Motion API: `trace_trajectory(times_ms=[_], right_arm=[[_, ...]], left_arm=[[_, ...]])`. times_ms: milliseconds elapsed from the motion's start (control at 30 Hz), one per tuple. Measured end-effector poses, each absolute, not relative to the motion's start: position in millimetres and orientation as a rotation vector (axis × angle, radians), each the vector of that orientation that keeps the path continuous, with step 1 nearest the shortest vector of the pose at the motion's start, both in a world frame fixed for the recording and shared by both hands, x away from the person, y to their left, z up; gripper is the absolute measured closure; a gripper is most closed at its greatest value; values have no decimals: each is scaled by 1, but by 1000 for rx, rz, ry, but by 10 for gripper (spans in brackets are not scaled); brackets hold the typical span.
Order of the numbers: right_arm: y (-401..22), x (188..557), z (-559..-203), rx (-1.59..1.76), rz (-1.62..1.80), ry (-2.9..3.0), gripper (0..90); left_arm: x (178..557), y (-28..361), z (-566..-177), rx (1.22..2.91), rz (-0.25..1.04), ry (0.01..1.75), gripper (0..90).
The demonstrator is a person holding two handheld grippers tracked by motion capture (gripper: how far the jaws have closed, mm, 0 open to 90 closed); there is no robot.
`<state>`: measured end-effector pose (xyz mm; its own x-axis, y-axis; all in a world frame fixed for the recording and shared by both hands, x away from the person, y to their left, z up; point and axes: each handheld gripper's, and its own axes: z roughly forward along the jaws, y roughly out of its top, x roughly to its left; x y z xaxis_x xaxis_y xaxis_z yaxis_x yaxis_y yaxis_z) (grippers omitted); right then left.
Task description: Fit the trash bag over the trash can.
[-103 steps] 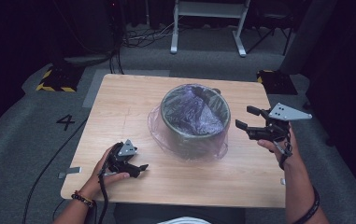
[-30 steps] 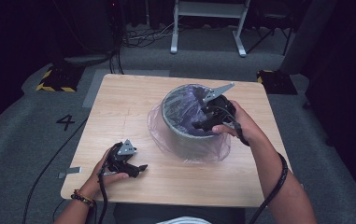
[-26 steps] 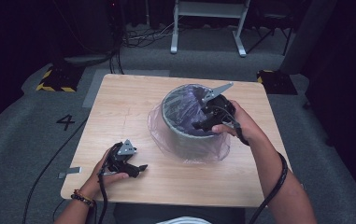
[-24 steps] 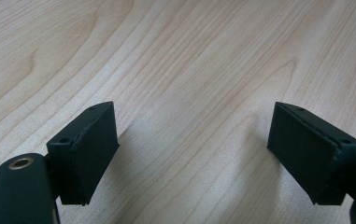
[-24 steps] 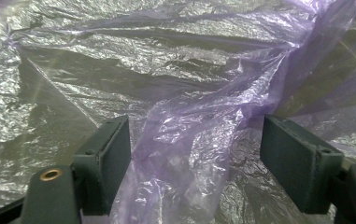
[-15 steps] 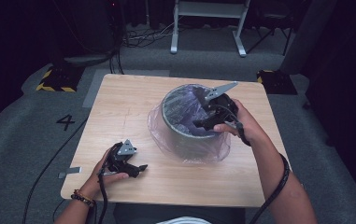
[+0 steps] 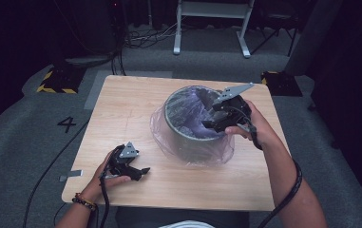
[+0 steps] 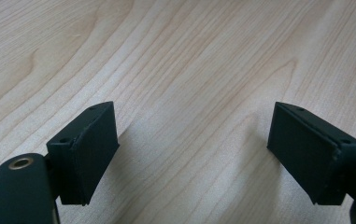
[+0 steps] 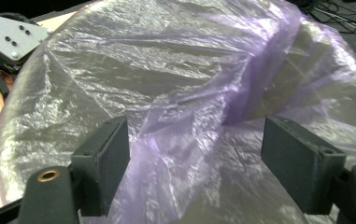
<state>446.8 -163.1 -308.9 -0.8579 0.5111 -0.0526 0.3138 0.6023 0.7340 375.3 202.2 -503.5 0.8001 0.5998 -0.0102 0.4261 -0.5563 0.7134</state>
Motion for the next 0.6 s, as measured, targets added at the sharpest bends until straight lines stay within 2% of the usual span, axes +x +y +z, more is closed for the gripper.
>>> trace_trajectory(times_ms=[600], right_arm=[[-173, 445, -311, 680, 1007, 2576, 256]], left_arm=[[375, 202, -504, 2244, 303, 754, 159]])
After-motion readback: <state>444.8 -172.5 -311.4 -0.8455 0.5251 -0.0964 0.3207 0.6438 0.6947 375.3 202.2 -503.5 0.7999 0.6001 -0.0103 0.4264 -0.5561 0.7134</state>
